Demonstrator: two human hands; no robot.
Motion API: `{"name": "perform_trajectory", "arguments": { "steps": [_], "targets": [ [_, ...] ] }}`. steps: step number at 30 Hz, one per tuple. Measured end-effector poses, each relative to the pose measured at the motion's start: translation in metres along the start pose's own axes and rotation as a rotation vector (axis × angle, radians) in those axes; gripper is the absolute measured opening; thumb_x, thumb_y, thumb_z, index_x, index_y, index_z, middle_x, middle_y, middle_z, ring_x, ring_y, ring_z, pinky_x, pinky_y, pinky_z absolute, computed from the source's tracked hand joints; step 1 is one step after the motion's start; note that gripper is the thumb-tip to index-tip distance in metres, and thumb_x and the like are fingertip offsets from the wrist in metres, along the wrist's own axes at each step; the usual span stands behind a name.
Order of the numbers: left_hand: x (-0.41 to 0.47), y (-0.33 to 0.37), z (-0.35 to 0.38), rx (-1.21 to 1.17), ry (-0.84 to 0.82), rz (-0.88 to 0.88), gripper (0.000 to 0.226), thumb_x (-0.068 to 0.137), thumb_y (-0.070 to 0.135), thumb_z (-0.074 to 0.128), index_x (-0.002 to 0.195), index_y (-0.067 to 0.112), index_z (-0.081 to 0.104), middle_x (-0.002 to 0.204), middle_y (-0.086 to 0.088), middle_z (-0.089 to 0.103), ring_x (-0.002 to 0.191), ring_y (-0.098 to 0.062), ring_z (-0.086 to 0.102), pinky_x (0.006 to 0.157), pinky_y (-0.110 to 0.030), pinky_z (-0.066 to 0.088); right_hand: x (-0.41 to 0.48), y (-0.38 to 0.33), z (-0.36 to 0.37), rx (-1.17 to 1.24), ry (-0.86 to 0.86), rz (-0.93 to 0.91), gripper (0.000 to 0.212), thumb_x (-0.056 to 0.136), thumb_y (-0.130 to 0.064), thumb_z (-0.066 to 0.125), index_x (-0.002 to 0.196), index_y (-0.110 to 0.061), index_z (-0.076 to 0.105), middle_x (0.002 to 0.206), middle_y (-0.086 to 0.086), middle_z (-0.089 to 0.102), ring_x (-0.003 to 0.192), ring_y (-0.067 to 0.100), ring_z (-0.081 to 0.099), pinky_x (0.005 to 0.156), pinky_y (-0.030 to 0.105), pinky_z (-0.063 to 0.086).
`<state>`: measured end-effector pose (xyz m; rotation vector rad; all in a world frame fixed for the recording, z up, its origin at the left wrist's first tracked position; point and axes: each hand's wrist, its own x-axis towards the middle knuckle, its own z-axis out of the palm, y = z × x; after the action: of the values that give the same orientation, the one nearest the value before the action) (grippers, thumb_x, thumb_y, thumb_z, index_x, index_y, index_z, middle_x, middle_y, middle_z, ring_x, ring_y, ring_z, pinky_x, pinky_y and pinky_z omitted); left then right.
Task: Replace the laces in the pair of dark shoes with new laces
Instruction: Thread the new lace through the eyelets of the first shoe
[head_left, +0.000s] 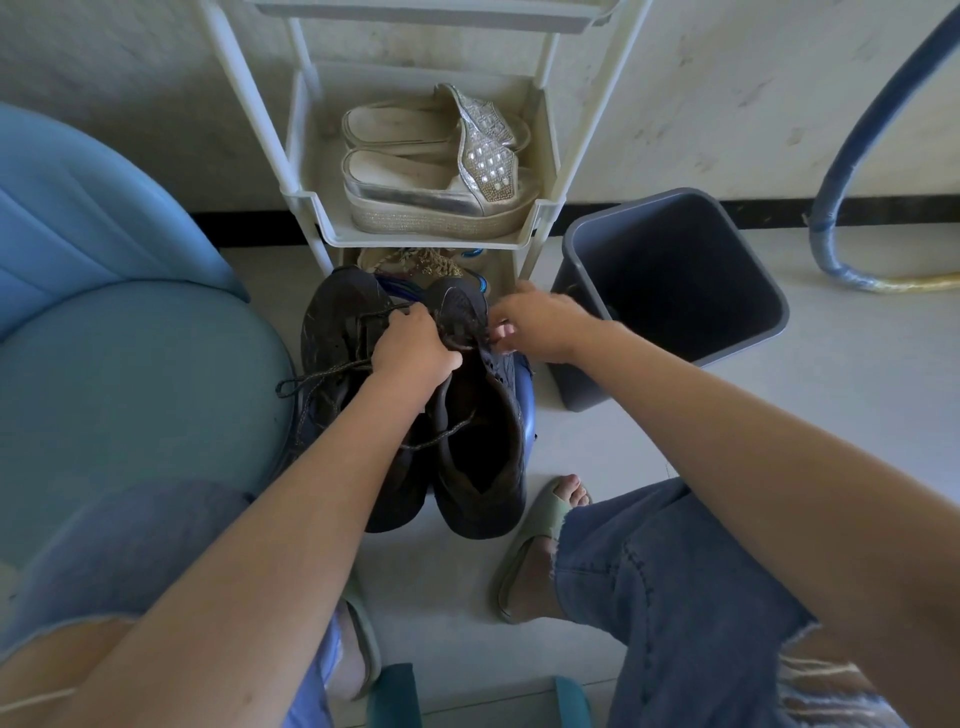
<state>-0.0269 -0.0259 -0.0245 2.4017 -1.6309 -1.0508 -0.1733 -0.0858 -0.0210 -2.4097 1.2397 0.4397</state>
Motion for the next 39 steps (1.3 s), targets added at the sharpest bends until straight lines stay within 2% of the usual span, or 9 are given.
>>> {"name": "perform_trajectory", "arguments": {
  "steps": [4,7,10,13,18,23,30,36,39],
  "targets": [
    [0.002,-0.003,-0.003,-0.033,-0.012,-0.006,0.068,0.083,0.024,0.069,0.138,0.004,0.035,0.137,-0.015,0.043,0.124,-0.031,0.046,0.094,-0.036,0.042,-0.009,0.021,-0.032,-0.106,0.073,0.237,0.024,0.087,-0.027,0.067,0.108,-0.015,0.066,0.108,0.003,0.066,0.103,0.024,0.060,0.078,0.033,0.045],
    [0.003,-0.006,-0.007,-0.062,-0.038,0.013,0.068,0.080,0.023,0.072,0.135,0.004,0.037,0.133,-0.012,0.046,0.120,-0.029,0.048,0.087,-0.033,0.041,-0.019,0.040,-0.044,-0.015,0.003,0.376,0.027,0.084,-0.023,0.071,0.108,-0.012,0.067,0.106,0.005,0.067,0.102,0.026,0.061,0.091,0.041,0.049],
    [0.002,-0.007,-0.008,-0.050,-0.094,0.011,0.074,0.078,0.025,0.073,0.139,0.006,0.034,0.137,-0.011,0.041,0.122,-0.028,0.046,0.084,-0.030,0.038,-0.023,0.042,-0.041,0.146,-0.101,0.331,0.027,0.082,-0.018,0.073,0.107,-0.008,0.070,0.106,0.007,0.068,0.104,0.025,0.061,0.099,0.041,0.046],
    [-0.001,-0.005,-0.006,-0.006,-0.094,-0.019,0.089,0.073,0.035,0.076,0.143,0.006,0.029,0.145,-0.014,0.032,0.132,-0.031,0.036,0.103,-0.037,0.036,-0.021,0.032,-0.044,0.329,-0.035,0.205,0.028,0.085,-0.029,0.071,0.103,-0.009,0.065,0.096,-0.001,0.064,0.095,0.018,0.058,0.087,0.030,0.044],
    [-0.006,-0.012,-0.007,0.321,-0.015,-0.015,0.066,0.070,0.058,0.067,0.122,0.018,0.058,0.129,-0.008,0.053,0.130,-0.033,0.033,0.108,-0.044,0.021,-0.012,-0.007,-0.037,0.548,-0.096,0.059,0.037,0.099,-0.042,0.044,0.109,-0.009,0.057,0.091,-0.001,0.056,0.081,0.015,0.052,0.074,0.026,0.040],
    [-0.008,-0.018,-0.012,0.220,-0.010,-0.003,0.037,0.080,0.046,0.061,0.110,0.026,0.067,0.120,0.000,0.059,0.126,-0.027,0.040,0.103,-0.040,0.022,-0.004,-0.031,-0.020,0.536,-0.231,-0.042,0.023,0.100,-0.017,0.044,0.097,-0.002,0.061,0.071,-0.001,0.053,0.061,0.010,0.046,0.053,0.009,0.040],
    [-0.011,-0.018,-0.014,0.018,-0.061,-0.023,0.007,0.089,0.028,0.055,0.085,0.030,0.061,0.089,0.008,0.052,0.116,-0.024,0.047,0.086,-0.033,0.020,0.002,-0.032,-0.004,0.592,-0.162,0.042,0.005,0.096,-0.012,0.051,0.099,-0.010,0.055,0.074,0.005,0.072,0.046,0.007,0.056,0.051,0.020,0.046],
    [-0.005,-0.026,-0.018,-0.225,-0.135,-0.088,0.029,0.087,0.016,0.063,0.114,0.025,0.068,0.125,-0.003,0.061,0.124,-0.026,0.048,0.110,-0.038,0.030,0.001,-0.036,0.008,0.757,-0.073,0.168,0.005,0.090,-0.008,0.062,0.091,-0.009,0.067,0.077,0.002,0.069,0.048,0.008,0.049,0.043,0.015,0.040],
    [-0.004,-0.030,-0.021,-0.341,-0.182,-0.126,0.031,0.085,0.007,0.065,0.114,0.020,0.069,0.123,-0.011,0.062,0.123,-0.031,0.049,0.112,-0.045,0.028,0.001,-0.037,0.012,0.849,-0.004,0.246,0.005,0.090,-0.011,0.064,0.088,-0.010,0.068,0.073,0.000,0.068,0.047,0.008,0.046,0.043,0.016,0.041]
  ]
}}
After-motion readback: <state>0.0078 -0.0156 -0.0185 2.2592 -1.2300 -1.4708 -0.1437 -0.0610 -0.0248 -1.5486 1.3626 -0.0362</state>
